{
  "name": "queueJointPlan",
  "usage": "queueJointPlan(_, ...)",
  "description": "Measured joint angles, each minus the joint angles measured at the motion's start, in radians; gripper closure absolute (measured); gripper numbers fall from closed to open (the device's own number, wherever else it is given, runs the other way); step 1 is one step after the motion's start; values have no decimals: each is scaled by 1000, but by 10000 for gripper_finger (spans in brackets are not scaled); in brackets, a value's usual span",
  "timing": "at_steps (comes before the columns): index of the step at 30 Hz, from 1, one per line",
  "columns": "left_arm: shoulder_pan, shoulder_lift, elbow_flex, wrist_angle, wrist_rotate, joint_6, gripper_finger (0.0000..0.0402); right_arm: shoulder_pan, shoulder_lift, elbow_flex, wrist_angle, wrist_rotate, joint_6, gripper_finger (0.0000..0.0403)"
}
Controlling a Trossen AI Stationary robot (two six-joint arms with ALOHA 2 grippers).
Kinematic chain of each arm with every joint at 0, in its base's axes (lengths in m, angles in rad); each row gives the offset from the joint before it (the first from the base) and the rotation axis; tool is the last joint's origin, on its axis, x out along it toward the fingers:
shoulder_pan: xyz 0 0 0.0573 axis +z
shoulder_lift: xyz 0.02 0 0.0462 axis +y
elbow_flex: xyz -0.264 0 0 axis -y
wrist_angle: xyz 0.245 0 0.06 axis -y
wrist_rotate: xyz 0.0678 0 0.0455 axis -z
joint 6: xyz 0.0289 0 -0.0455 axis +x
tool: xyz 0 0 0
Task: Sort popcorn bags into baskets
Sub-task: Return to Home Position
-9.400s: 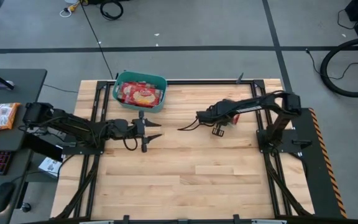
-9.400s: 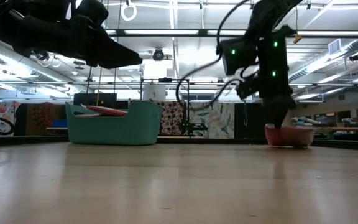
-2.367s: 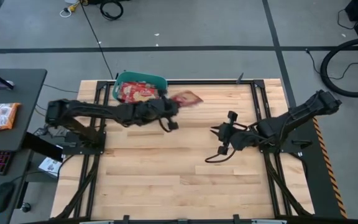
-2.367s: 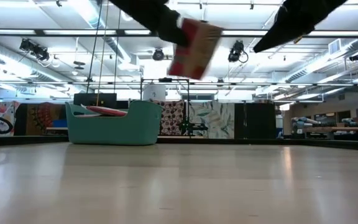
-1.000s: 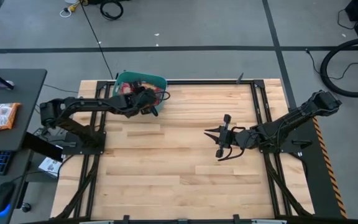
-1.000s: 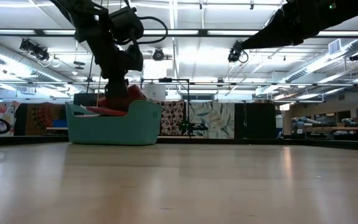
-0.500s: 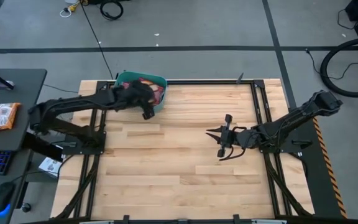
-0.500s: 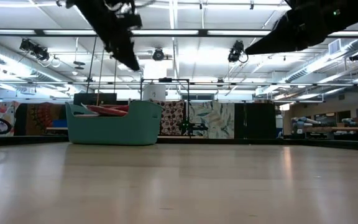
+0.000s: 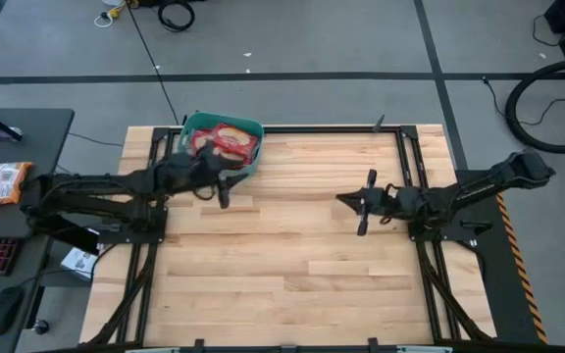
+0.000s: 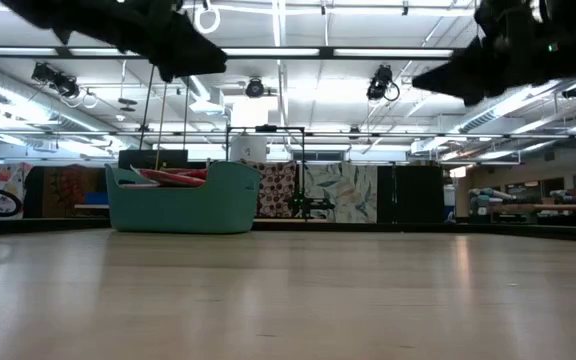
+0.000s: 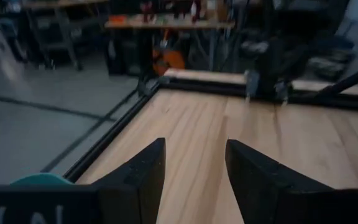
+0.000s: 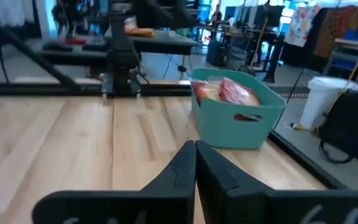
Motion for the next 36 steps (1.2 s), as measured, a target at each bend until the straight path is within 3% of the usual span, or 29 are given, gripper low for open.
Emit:
queueJointPlan(5, -74, -69, -156, 212, -69, 33, 231, -108, -100, -89, 43, -40, 73, 393)
queueJointPlan(15, -158, -348, -363, 281, -114, 52, 231, -245, -374, -101, -171, -121, 141, 390)
queueJointPlan(25, -176, -591, -532, 314, -28, -23, 231, -292, -548, -160, -178, -510, 146, 389)
queueJointPlan(36, -250, -896, -579, 164, 18, -49, 250, -314, -743, -192, -137, -497, 254, 392)
